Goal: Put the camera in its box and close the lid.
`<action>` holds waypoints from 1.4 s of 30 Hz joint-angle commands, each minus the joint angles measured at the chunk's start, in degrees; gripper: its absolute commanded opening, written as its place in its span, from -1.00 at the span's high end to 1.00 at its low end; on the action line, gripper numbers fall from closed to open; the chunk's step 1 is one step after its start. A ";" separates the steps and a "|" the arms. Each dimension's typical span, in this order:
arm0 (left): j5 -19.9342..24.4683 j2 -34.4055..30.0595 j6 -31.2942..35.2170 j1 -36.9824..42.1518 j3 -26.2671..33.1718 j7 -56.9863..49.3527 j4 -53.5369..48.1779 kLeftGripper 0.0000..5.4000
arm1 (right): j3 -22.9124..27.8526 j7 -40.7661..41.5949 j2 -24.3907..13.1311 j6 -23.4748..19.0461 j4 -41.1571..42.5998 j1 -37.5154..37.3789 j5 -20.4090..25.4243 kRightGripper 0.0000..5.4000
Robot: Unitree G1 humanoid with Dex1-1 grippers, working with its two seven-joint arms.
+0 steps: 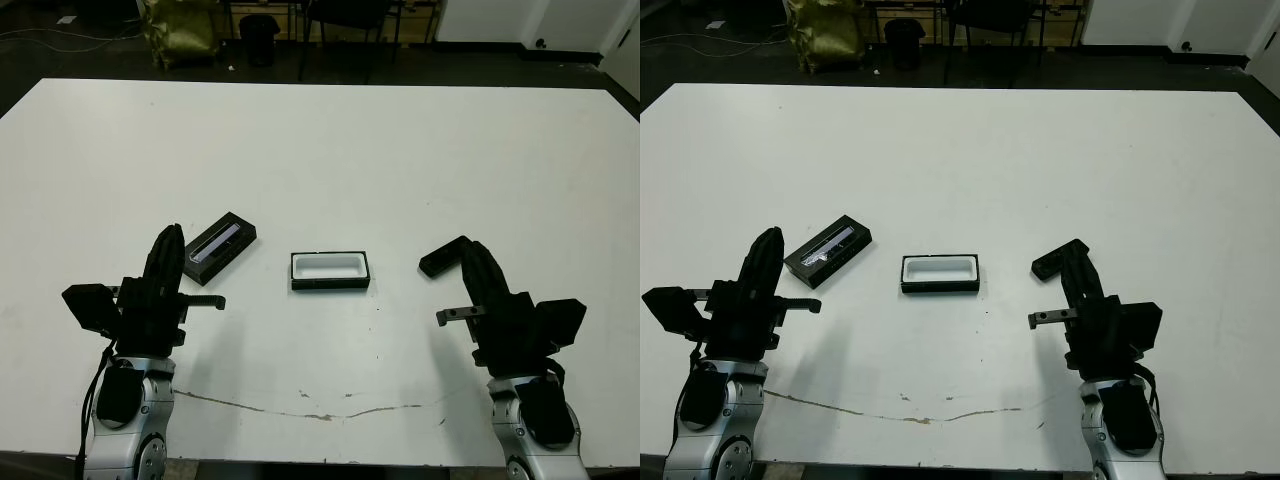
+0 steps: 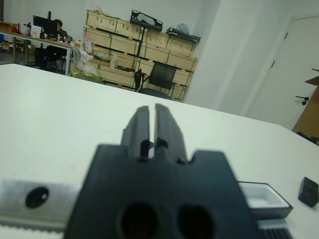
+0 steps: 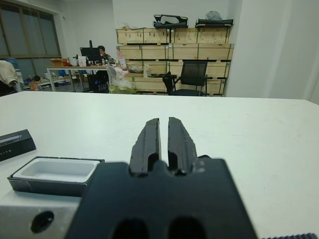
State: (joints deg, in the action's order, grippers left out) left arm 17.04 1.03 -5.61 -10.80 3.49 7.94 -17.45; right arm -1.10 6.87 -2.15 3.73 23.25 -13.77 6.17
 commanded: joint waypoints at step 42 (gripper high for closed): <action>0.37 -0.51 -0.52 -0.58 -0.17 2.23 2.23 1.00 | -13.51 27.40 -33.12 -3.17 -67.06 74.67 -25.65 1.00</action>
State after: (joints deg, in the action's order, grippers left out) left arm 17.19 1.07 -7.07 -10.85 2.98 9.83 -15.95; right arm -12.98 34.28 -36.51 0.30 -41.05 60.40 -17.95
